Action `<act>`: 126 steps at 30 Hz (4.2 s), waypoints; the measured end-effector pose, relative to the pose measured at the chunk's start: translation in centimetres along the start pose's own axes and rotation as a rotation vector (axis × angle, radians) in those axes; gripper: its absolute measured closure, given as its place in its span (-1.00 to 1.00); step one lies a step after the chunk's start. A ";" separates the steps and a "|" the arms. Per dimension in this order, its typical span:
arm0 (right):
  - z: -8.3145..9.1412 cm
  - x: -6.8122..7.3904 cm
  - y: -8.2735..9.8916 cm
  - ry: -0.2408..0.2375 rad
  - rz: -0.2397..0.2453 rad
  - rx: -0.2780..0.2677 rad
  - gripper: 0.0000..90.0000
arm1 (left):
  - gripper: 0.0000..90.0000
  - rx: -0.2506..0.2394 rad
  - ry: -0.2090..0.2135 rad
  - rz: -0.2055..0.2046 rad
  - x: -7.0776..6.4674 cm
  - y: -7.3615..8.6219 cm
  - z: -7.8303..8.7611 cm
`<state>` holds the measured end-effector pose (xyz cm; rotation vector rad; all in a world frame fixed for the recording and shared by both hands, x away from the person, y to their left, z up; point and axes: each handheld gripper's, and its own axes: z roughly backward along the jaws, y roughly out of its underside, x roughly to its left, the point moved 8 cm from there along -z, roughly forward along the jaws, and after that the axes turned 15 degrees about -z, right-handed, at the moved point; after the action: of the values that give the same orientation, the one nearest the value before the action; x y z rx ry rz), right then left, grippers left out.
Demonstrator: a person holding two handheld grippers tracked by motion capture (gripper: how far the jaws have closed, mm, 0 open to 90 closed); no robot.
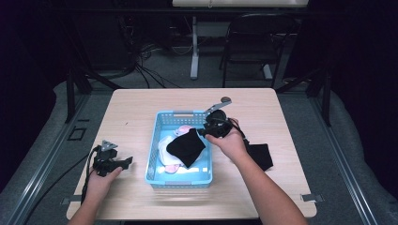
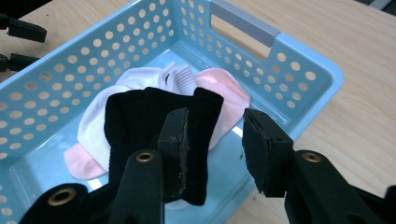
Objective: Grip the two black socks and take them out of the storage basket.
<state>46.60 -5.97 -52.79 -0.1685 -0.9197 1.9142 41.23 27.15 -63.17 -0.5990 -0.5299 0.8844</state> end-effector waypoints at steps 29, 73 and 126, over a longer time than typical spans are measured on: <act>-4.3 0.9 1.0 0.018 -0.031 0.097 0.78 | -0.39 0.000 0.005 -0.003 0.0 -0.1 0.1; 5.0 6.5 -4.0 -0.074 0.117 -0.091 0.94 | -0.39 0.002 0.002 0.000 0.0 0.0 0.0; 15.4 -2.7 0.5 0.063 -0.001 -0.201 0.94 | -0.39 0.011 -0.002 0.003 0.0 0.2 -0.1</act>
<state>40.34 -16.37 -42.93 -0.3454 -1.0680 1.8034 41.19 27.20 -63.33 -0.5892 -0.5256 0.8898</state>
